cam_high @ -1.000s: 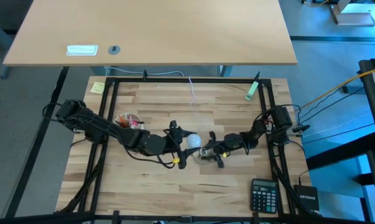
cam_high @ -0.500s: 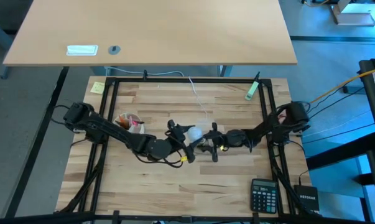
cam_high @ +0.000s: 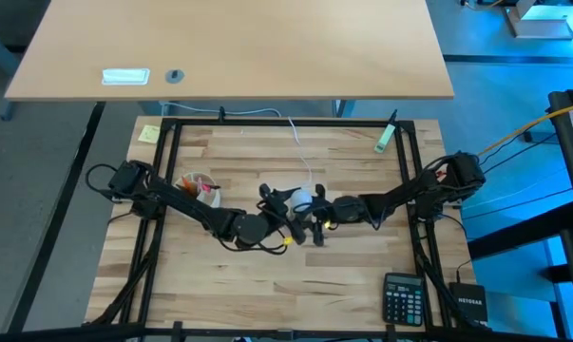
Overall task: Screw lightbulb
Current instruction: Insert the lightbulb into the lamp
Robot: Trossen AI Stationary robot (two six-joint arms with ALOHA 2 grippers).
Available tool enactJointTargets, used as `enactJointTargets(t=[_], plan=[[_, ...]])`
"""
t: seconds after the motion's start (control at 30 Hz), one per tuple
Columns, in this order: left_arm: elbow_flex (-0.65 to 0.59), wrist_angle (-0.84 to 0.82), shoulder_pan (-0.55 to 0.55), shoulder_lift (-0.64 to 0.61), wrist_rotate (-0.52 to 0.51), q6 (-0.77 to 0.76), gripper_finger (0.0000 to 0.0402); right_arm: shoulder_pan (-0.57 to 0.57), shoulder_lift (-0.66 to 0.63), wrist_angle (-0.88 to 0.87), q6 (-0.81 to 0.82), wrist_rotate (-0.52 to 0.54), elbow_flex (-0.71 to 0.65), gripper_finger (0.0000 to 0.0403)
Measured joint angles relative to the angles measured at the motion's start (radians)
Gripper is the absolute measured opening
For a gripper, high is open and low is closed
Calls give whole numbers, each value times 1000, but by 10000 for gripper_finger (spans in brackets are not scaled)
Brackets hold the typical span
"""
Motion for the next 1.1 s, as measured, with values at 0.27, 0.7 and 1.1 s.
enactJointTargets(t=[0.27, 0.7, 1.1], plan=[[-1, -149, -5, 0, -40, -133, 257, -1, 0, -4, 49, 0, 4, 183], [-1, -150, 1, 19, -33, -156, 258, -1, -7, -6, 58, -12, 3, 183], [0, -102, 0, 41, -1, -147, 258, -1, -41, -32, 60, -61, 1, 183]])
